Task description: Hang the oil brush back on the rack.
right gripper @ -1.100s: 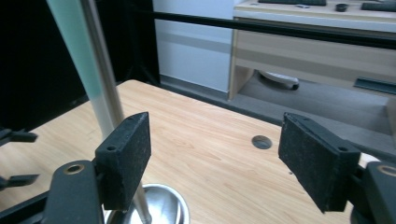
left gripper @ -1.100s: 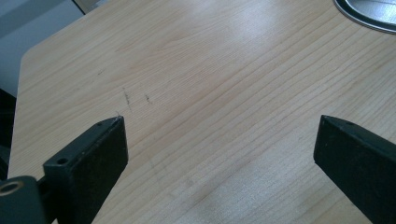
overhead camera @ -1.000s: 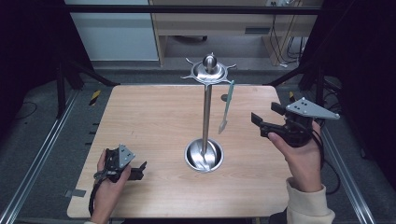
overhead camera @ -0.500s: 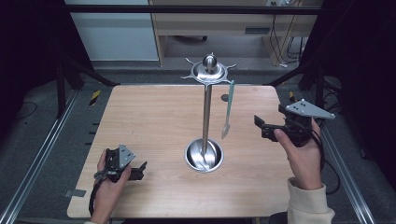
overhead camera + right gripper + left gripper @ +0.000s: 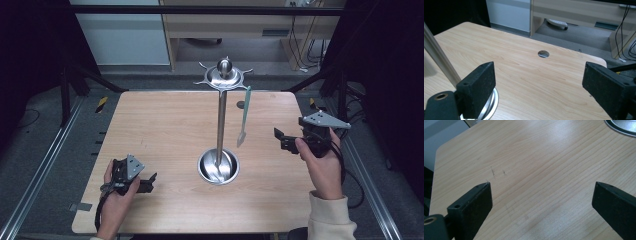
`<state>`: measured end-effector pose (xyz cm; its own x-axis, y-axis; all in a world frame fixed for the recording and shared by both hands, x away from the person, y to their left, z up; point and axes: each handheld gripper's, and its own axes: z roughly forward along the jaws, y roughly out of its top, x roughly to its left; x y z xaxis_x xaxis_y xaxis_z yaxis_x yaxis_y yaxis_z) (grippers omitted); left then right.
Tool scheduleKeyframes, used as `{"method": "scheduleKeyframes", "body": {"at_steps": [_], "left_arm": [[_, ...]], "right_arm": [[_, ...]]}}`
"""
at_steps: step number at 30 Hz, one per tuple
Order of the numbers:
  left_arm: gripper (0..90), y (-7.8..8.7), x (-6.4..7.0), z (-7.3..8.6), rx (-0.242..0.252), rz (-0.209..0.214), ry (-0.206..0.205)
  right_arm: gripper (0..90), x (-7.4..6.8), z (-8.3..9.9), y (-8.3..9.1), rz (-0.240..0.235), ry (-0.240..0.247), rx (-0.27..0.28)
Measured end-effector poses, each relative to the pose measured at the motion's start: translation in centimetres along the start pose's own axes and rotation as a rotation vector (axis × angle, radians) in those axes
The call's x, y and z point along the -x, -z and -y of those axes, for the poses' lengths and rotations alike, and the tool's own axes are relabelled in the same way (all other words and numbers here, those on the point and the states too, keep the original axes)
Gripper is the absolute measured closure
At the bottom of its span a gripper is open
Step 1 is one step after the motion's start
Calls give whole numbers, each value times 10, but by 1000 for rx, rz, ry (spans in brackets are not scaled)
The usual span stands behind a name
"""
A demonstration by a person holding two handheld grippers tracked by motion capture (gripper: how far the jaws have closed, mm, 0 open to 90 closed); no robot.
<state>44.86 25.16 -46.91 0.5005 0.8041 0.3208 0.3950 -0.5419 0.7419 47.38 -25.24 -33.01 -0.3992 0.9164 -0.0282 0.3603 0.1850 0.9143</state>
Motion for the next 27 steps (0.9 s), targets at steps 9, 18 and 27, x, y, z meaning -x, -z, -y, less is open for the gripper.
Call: {"method": "scheduleKeyframes", "body": {"at_steps": [9,18,27], "left_arm": [[26,0,0,0,8,4,8],[25,1,-1,0,9,-1,6],[25,3,-1,1,16,2,16]], "right_arm": [[113,4,14,-15,3,15,-69],[100,5,26,-27,-1,13,-123],[97,2,38,-41,-13,13,-178]]}}
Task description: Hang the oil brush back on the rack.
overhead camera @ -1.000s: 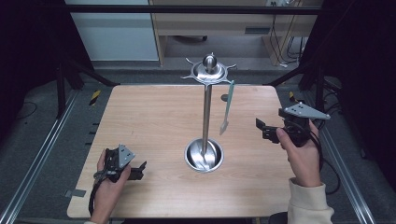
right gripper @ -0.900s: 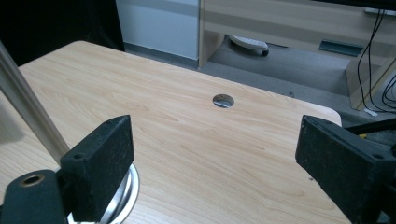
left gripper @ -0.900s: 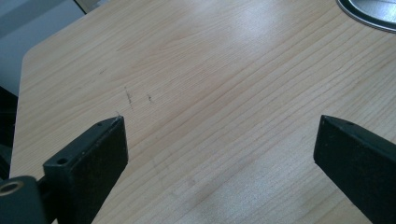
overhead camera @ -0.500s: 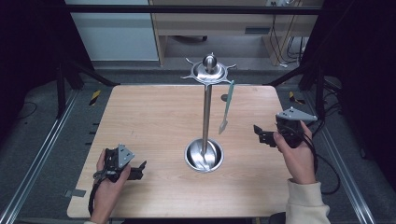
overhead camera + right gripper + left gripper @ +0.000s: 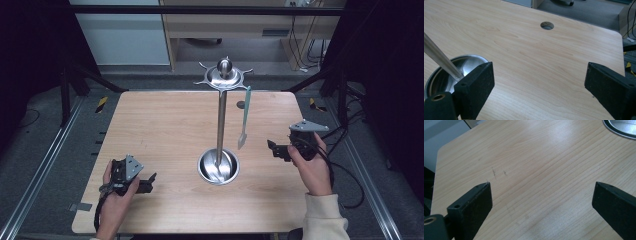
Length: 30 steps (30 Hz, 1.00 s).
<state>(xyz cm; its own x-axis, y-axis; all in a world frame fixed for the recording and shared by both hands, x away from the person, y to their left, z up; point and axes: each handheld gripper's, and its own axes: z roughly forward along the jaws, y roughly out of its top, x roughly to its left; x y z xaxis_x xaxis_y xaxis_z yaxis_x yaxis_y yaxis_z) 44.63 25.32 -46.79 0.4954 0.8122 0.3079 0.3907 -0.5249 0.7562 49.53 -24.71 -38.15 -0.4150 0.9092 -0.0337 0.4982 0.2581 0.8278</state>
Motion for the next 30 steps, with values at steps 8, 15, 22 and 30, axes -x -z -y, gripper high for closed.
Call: {"method": "scheduleKeyframes", "body": {"at_steps": [8,15,22,30], "left_arm": [[25,1,-1,1,6,0,9],[25,1,0,0,6,3,5],[25,1,-1,0,5,3,6],[25,-1,-1,0,2,2,4]], "right_arm": [[99,-1,11,-17,-10,-18,-38],[101,1,22,-29,-13,-42,-60],[102,0,35,-45,-15,-55,-82],[103,-6,47,-64,-21,-52,-111]]}}
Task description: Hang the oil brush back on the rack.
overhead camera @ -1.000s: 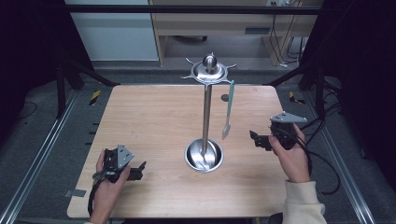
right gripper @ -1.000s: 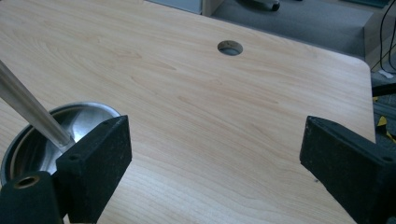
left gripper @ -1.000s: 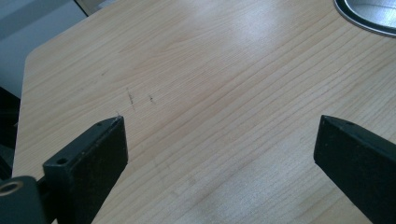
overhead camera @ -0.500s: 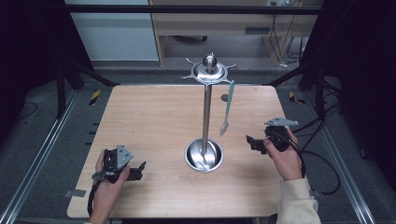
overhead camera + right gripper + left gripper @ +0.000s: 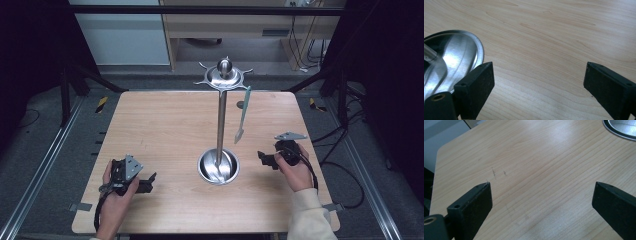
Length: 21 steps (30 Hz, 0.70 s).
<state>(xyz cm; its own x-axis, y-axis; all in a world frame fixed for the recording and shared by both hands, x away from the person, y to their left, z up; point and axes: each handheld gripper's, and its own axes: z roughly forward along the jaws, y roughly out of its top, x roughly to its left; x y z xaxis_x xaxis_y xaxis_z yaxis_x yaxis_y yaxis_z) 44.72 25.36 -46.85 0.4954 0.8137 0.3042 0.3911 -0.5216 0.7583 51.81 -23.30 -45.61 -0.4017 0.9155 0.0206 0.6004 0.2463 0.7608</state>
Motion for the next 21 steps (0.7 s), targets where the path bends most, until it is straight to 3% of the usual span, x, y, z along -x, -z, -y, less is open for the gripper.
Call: {"method": "scheduleKeyframes", "body": {"at_steps": [21], "left_arm": [[25,0,2,-1,-5,2,-11]], "right_arm": [[106,-4,12,-19,-10,12,-63]]}}
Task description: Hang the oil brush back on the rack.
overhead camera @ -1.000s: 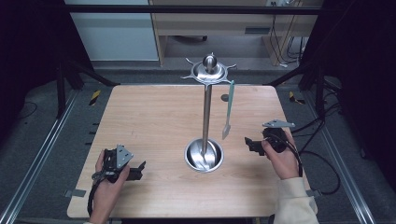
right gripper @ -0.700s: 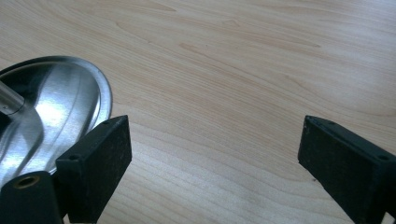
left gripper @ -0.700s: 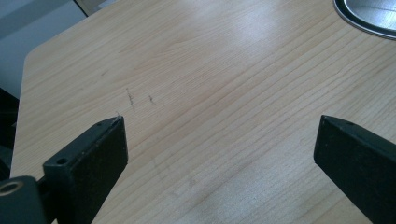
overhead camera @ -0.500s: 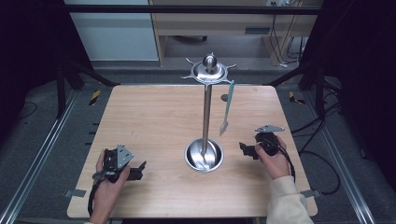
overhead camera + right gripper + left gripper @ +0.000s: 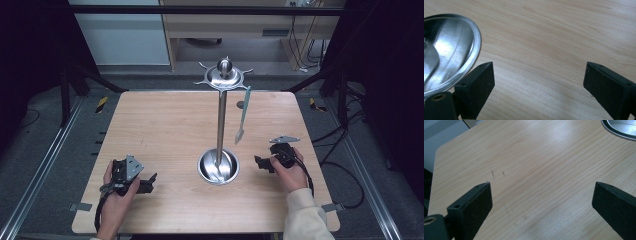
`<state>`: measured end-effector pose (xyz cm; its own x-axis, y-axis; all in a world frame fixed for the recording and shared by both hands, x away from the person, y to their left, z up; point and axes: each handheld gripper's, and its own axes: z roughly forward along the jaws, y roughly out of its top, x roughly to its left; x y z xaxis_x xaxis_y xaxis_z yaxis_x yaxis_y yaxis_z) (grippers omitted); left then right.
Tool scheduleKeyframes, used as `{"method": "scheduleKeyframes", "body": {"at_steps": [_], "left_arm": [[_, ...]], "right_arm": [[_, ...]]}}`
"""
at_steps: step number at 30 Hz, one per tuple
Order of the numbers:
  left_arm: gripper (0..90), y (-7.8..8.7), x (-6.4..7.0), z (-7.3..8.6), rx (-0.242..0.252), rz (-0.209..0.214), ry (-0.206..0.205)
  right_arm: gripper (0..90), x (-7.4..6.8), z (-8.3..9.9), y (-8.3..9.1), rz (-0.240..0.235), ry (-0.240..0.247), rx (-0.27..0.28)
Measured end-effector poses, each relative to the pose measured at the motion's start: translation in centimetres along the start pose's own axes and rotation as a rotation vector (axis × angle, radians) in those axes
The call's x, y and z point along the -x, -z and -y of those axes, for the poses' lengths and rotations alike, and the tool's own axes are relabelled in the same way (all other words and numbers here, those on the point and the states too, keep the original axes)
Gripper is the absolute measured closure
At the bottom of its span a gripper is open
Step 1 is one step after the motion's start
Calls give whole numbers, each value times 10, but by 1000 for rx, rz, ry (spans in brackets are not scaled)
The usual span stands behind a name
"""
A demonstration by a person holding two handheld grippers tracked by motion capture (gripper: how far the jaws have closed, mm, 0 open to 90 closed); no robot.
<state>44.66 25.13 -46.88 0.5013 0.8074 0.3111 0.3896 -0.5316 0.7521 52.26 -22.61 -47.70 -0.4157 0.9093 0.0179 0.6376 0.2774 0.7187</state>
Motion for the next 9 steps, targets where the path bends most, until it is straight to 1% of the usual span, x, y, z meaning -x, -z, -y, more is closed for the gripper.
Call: {"method": "scheduleKeyframes", "body": {"at_steps": [1,2,3,6,8,9], "left_arm": [[25,-1,0,0,13,0,-8],[25,-1,0,0,12,0,-10],[25,0,0,0,-3,1,-3],[25,-1,1,1,0,-1,4],[25,-1,0,0,1,-1,4],[25,-1,-1,0,-3,0,-1]], "right_arm": [[105,-1,0,0,-1,1,-3],[105,-1,0,-1,0,5,-8],[106,-1,1,-1,-2,3,-9],[105,-1,1,-1,-1,9,-12],[105,-1,0,0,-11,-3,-8],[105,-1,0,0,-8,0,-7]]}}
